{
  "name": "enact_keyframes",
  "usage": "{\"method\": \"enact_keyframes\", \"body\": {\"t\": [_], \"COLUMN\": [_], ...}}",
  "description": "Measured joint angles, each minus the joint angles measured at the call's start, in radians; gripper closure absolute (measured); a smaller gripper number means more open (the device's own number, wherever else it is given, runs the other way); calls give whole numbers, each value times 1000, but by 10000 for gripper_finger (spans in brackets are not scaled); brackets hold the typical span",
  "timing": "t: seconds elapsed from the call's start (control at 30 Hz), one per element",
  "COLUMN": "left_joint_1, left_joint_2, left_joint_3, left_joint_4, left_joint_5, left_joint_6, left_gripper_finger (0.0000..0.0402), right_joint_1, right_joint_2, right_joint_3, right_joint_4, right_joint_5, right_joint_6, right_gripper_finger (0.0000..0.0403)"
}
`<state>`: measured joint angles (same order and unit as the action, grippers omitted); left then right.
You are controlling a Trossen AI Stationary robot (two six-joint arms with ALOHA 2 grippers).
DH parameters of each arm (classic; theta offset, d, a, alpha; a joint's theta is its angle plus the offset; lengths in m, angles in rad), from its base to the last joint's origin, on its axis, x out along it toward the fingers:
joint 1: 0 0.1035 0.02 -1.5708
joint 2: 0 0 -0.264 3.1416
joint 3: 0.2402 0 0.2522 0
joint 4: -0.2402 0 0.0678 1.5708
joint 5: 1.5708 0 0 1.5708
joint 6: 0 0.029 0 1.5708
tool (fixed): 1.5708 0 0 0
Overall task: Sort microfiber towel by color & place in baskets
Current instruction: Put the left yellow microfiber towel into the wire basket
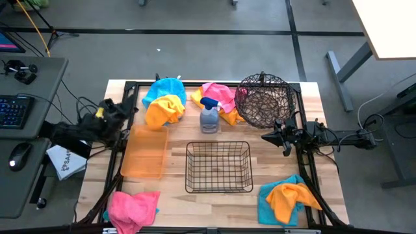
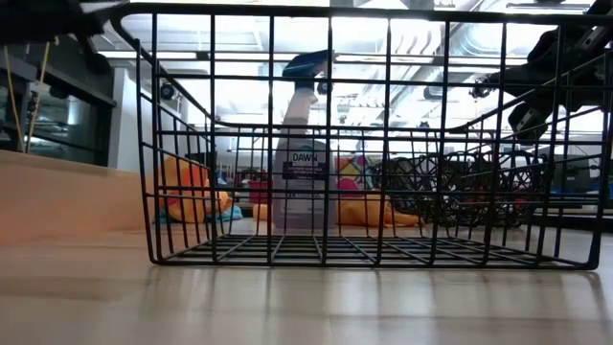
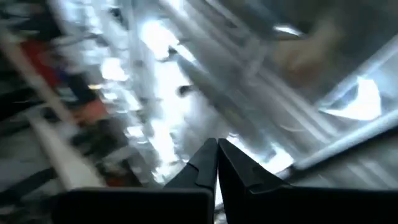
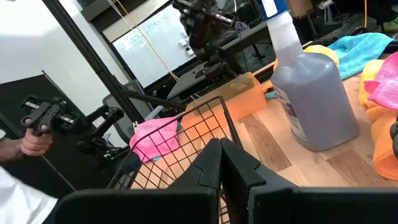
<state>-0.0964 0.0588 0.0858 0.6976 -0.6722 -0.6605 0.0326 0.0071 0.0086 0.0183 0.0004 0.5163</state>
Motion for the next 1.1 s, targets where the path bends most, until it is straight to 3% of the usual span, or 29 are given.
{"method": "enact_keyframes", "body": {"t": [0.13,0.27,0.4,0.47,0.57,0.63,0.83,1.1], "left_joint_1": [40,138,297,378,475,513,558,575], "left_joint_2": [155,367,589,709,895,1022,1328,1453], "left_joint_3": [203,474,742,849,983,1060,1195,1196], "left_joint_4": [-471,-956,-1412,-1547,-1682,-1743,-1910,-1909], "left_joint_5": [28,118,273,393,553,597,550,523], "left_joint_6": [-90,-23,75,169,332,492,933,1277], "left_gripper_finger": [376,327,274,253,230,221,209,209], "right_joint_1": [0,0,0,0,0,0,0,0], "right_joint_2": [0,0,0,0,0,0,0,0], "right_joint_3": [0,0,0,0,0,0,0,0], "right_joint_4": [0,0,0,0,0,0,0,0], "right_joint_5": [0,0,0,0,0,0,0,0], "right_joint_6": [0,0,0,0,0,0,0,0], "right_gripper_finger": [402,402,402,402,402,402,402,402]}}
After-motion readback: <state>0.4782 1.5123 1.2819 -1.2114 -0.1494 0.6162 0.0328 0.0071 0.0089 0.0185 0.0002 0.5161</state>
